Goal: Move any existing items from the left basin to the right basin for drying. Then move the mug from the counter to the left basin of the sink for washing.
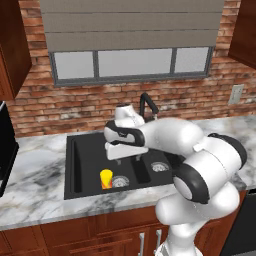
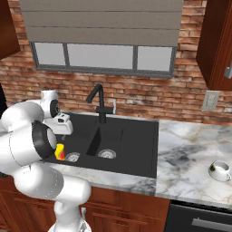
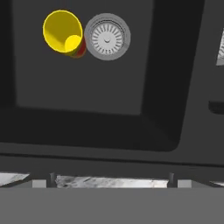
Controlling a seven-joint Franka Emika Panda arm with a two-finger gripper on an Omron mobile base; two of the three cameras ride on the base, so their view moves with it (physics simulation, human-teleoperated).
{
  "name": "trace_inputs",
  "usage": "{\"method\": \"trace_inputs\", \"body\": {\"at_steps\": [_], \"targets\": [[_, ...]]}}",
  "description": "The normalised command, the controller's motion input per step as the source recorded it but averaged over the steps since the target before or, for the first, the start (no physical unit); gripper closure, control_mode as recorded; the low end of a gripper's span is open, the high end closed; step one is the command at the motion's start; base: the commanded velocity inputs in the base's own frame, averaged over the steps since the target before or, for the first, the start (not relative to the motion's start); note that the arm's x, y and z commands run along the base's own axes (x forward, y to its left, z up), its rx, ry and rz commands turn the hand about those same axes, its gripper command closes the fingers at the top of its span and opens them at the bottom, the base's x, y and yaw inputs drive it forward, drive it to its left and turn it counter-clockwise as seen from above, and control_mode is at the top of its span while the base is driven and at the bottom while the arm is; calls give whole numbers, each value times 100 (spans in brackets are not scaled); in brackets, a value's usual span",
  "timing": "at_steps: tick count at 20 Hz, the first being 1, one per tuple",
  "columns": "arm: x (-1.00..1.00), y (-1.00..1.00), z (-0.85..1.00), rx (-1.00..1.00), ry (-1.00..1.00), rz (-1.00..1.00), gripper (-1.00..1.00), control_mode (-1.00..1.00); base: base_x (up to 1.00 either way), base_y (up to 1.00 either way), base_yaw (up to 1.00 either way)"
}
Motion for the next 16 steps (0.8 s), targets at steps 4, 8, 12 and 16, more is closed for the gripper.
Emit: {"method": "trace_inputs", "body": {"at_steps": [4,8,12,16], "targets": [[18,8,-26,0,2,0,-100,-100,0,0,0],[13,9,-25,-1,1,0,-100,-100,0,0,0],[9,11,-24,-1,0,0,-100,-100,0,0,0],[12,12,-22,-2,0,0,-100,-100,0,0,0]]}}
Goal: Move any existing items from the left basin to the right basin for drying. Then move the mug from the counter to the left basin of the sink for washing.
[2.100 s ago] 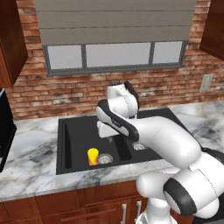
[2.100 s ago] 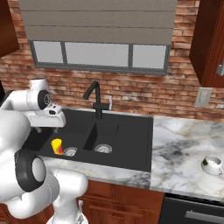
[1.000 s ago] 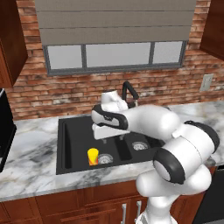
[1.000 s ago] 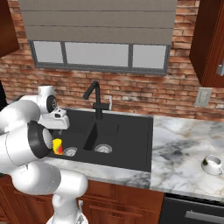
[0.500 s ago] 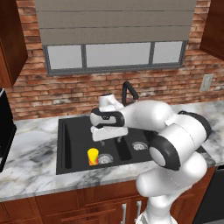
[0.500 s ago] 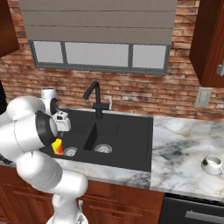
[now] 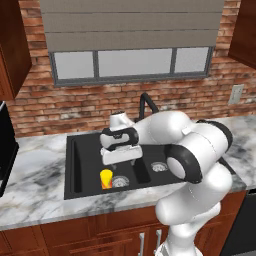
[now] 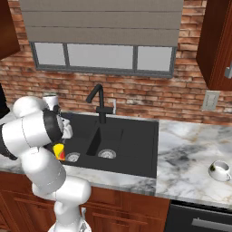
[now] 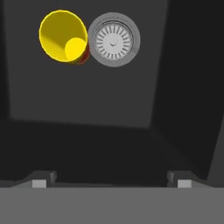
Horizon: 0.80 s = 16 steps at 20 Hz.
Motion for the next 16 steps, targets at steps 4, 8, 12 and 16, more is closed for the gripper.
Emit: {"method": "trace_inputs", "body": {"at_steps": [4,8,12,16], "targets": [[20,14,-12,-2,0,0,-100,-100,0,0,0],[24,13,-14,-2,0,0,-100,-100,0,0,0],[19,7,-19,-1,0,-2,-100,-100,0,0,0],[10,2,-22,0,0,-3,-100,-100,0,0,0]]}}
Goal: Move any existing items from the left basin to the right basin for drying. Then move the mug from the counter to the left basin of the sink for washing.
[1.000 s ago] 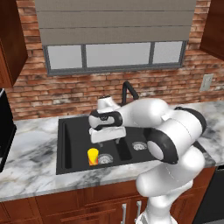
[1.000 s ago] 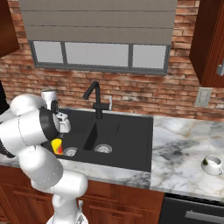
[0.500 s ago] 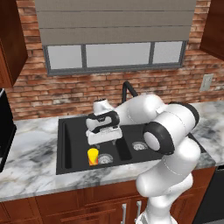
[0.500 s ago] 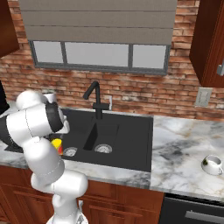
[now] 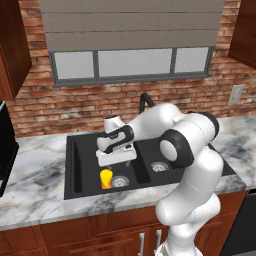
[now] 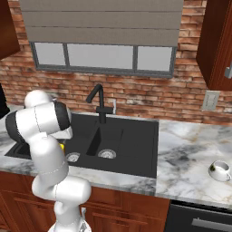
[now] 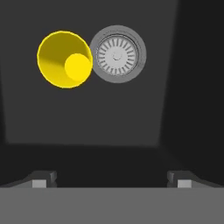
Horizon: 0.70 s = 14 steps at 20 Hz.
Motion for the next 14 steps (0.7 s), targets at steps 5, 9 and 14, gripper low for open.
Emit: {"method": "trace_inputs", "body": {"at_steps": [5,9,14], "targets": [[4,0,-21,0,0,-3,-100,-100,0,0,0],[9,0,-21,0,0,-3,-100,-100,0,0,0],[11,0,-22,0,0,-3,-100,-100,0,0,0]]}}
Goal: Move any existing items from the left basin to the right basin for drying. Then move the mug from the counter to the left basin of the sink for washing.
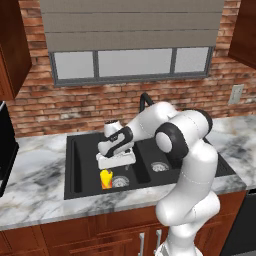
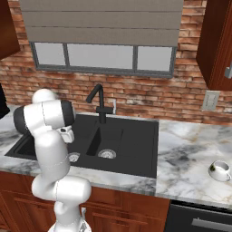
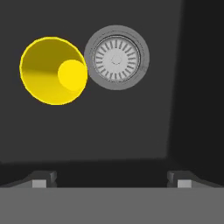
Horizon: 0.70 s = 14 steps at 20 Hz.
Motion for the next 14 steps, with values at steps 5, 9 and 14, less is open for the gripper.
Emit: {"method": "trace_inputs", "body": {"at_steps": [5,9,14], "targets": [[11,0,-20,0,0,-2,-100,-100,0,0,0],[16,0,-12,0,0,-4,-100,-100,0,0,0],[17,0,-5,0,0,-4,-100,-100,0,0,0]]}}
